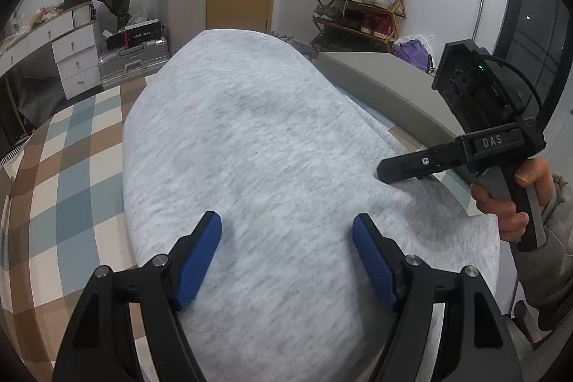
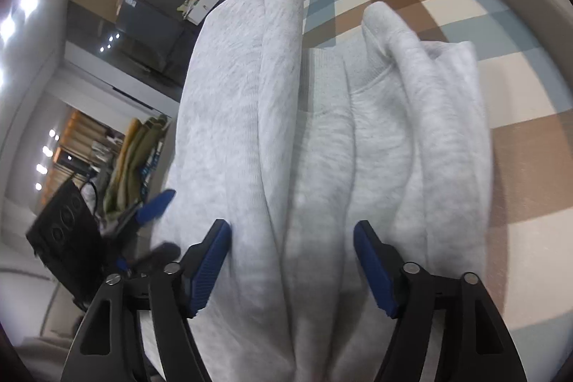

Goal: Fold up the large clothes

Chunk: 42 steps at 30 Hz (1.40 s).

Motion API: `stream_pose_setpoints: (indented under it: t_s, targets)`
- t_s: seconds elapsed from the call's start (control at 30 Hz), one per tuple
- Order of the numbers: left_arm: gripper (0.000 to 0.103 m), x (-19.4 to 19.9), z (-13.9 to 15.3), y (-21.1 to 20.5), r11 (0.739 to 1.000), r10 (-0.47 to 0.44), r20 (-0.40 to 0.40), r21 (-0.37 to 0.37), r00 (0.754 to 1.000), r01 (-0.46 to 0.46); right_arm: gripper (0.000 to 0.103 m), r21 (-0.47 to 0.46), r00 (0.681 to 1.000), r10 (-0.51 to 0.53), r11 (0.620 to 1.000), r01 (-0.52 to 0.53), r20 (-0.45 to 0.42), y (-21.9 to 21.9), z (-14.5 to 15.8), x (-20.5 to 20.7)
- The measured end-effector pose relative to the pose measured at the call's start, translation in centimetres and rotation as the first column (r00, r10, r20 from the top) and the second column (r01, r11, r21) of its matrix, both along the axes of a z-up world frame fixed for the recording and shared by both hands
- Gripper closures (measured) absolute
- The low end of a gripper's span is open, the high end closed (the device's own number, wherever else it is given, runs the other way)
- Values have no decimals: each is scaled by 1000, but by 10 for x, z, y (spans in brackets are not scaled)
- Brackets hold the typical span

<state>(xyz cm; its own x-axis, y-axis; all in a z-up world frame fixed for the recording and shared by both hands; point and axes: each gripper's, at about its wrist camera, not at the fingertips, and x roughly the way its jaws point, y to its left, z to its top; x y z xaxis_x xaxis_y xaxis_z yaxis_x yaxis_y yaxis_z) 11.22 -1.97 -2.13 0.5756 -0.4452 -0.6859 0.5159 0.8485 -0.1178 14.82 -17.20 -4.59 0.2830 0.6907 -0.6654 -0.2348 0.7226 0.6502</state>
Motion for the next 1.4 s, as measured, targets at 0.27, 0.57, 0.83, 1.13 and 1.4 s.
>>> stream_pose_setpoints:
  t_s: [0.27,0.57,0.83,1.13,1.4]
  targets:
    - [31,2,-1,1,1000,3,0,-9,1000,-3,62,90,1000,12,996,-14,22,7,-8,17]
    - [31,-8,16,18,993,63,25,-103,998,-60,92,-33,881,102,995,-97,462,51,107,-42]
    - [31,-34,68,34,965,56,96,-261,994,-29,92,34,829,82,992,-121,554,40,171,-68]
    - [31,1,14,-40,999,-52,-16,-4,999,52,91,-245,958,-148,947,208,244,-54,36,-34]
    - [22,2,-6,-44,995,-36,-19,92,999,38,87,-228,968,-157,953,201,197,-51,19,-14]
